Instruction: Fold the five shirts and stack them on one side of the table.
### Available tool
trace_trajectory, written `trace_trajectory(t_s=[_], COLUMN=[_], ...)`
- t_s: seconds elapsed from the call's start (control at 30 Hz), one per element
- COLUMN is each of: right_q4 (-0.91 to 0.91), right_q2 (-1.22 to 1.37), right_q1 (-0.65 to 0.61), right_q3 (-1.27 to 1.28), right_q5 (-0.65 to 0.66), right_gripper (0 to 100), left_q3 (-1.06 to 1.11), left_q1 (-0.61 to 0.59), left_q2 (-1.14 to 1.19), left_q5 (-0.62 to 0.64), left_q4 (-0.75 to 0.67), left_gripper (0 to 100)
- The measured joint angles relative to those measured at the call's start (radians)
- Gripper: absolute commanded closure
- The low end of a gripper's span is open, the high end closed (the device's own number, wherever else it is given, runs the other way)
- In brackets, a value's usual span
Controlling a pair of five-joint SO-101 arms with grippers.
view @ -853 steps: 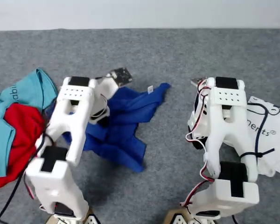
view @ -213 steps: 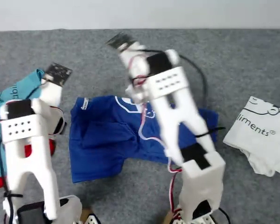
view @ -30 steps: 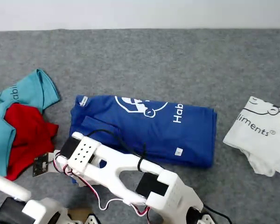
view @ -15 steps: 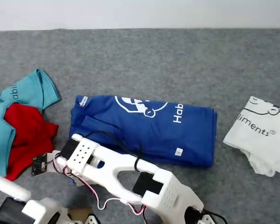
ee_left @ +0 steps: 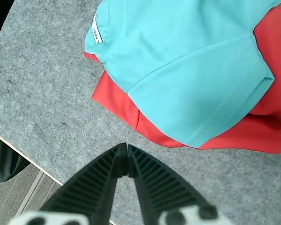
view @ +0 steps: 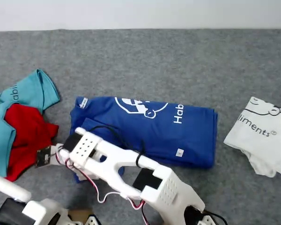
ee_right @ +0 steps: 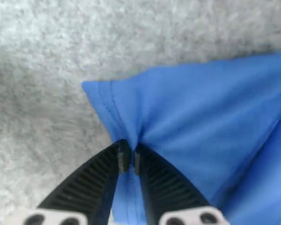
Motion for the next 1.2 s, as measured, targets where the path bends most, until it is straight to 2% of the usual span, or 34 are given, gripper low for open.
trace_trajectory(t_s=[0.23, 0.4, 0.77, 0.97, 1.03, 1.2], right_q4=[0.163, 0.173, 0.028, -0.006, -0.021, -0.038], right_q2=[0.008, 0.012, 0.052, 0.101, 0.104, 0.114], right_q1=[0.083, 0.160, 0.301, 0.325, 0.333, 0.376], right_q3=[-0.229, -0.287, -0.287, -0.287, -0.287, -0.287], right_q5=[0.000, 0.000, 0.000, 0.000, 0.000, -0.025], right_gripper=[98.7, 98.7, 98.7, 98.2, 95.7, 80.2], left_q3=[0.000, 0.000, 0.000, 0.000, 0.000, 0.000], left_q1=[0.000, 0.018, 0.026, 0.026, 0.026, 0.026], left_q2=[0.000, 0.000, 0.000, 0.000, 0.000, 0.000], left_q5=[0.000, 0.000, 0.000, 0.000, 0.000, 0.000], left_q4=[0.000, 0.000, 0.000, 0.000, 0.000, 0.000], left_gripper=[99, 99, 99, 99, 99, 99])
